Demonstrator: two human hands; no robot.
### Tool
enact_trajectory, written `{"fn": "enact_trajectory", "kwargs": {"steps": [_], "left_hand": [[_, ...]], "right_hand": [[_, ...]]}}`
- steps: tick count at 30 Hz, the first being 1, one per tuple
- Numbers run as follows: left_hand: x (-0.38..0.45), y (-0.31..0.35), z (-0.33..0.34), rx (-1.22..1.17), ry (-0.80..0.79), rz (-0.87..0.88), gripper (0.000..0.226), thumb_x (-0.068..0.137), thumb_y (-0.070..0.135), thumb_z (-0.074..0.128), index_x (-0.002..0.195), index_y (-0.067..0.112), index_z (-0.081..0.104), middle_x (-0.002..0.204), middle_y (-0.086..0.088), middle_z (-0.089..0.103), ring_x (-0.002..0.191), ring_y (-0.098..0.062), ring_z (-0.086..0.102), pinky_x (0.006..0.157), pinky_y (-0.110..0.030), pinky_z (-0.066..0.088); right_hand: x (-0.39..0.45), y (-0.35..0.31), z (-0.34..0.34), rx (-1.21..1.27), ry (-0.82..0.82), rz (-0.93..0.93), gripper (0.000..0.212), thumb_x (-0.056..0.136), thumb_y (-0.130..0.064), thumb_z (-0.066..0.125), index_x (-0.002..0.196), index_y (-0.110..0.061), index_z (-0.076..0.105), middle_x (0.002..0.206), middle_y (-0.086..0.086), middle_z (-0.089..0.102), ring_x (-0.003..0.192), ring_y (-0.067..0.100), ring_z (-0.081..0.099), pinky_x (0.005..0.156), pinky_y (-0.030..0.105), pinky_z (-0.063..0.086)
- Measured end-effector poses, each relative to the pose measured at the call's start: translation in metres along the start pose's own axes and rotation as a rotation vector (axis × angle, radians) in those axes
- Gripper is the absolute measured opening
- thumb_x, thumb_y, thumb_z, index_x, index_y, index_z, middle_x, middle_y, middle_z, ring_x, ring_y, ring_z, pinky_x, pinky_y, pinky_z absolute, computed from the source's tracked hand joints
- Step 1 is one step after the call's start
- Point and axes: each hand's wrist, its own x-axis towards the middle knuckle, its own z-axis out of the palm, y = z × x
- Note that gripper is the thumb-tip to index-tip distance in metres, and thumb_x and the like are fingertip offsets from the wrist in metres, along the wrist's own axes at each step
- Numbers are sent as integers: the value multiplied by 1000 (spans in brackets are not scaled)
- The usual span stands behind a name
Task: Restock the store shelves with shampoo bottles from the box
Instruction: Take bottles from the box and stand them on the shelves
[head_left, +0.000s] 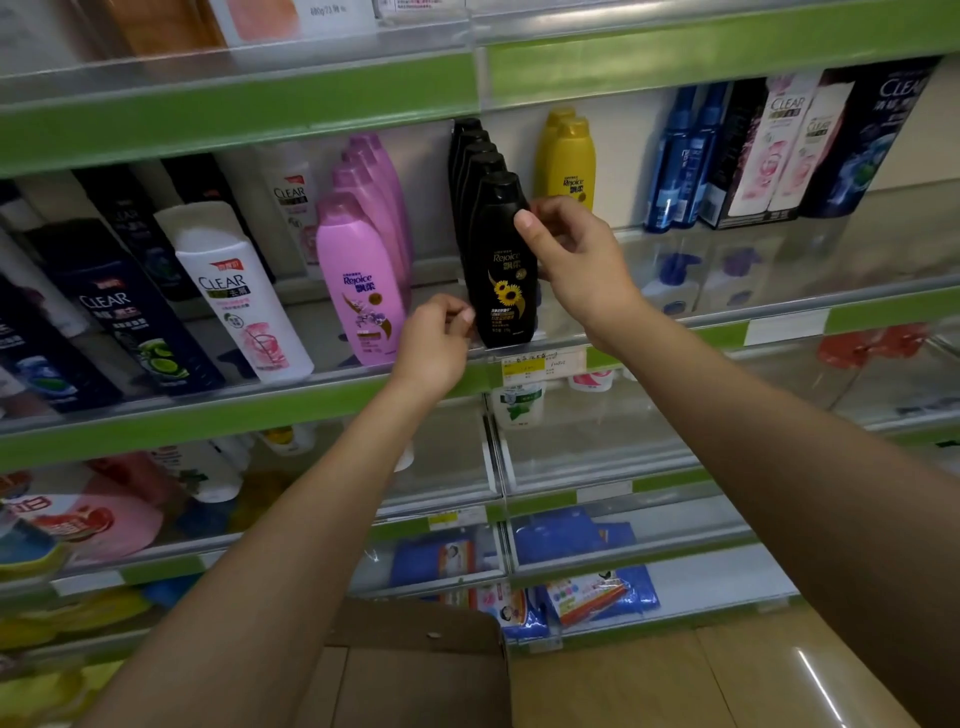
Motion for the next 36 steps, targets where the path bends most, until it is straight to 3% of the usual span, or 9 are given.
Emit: {"fn": "enact_trajectory", "kwargs": {"steps": [8,14,17,21,24,27,30,32,36], "left_hand": [[-1,5,4,-36,-23,0,24,97,14,50,117,2,54,99,-1,56,89,-11,53,64,-10,39],[-3,8,4,-67,-30,-22,25,95,14,53,118,4,53,108,-5,60,98,-14,57,75,-14,45],[-16,13,7,-94,140,2,36,93,20,58,125,9,48,122,-2,55,115,-17,53,98,-29,44],[-51,40,24,-139,365,154,21,94,23,55,114,20,49,115,4,54,105,-6,54,93,-21,44],[-59,64,49,-272,221,153,15,94,19,54,109,21,53,106,8,57,93,6,55,80,-8,44],[-46,79,76,-292,84,132,20,95,20,53,114,19,53,108,11,58,96,6,55,79,-5,43],[-18,85,95,-255,42,90,26,96,22,51,121,17,49,118,5,54,107,-4,54,91,-17,43],[5,84,107,-239,59,32,30,95,22,52,124,16,47,121,0,54,111,-13,54,97,-30,45],[48,79,124,-216,101,-91,28,93,22,53,119,14,48,113,-3,57,95,-17,59,80,-27,50]], "right_hand": [[-1,-1,-1,-6,-1,2,19,94,-39,57,104,-23,59,102,1,65,103,23,63,92,49,53],[-1,-2,-3,23,-19,-13,13,95,-34,57,103,-23,59,103,4,66,104,24,63,92,50,53],[-2,-1,-8,74,-43,-19,18,95,-32,58,109,-20,59,107,6,66,107,24,63,94,48,52],[4,8,-28,61,-14,15,21,97,-35,55,108,-18,60,103,2,65,103,22,63,93,44,53],[16,21,-52,80,42,70,17,98,-34,52,104,-20,60,99,-2,63,103,25,62,89,40,55],[34,34,-74,70,82,94,13,99,-34,52,96,-24,60,94,-2,63,96,20,61,87,41,53],[54,45,-86,87,98,124,13,98,-33,54,92,-23,60,89,1,61,85,20,56,78,42,51],[68,51,-89,88,107,125,11,97,-30,56,94,-21,61,92,3,61,87,20,55,82,42,51],[103,59,-92,23,98,72,8,95,-27,58,90,-22,61,91,-6,63,97,16,61,98,45,49]]}}
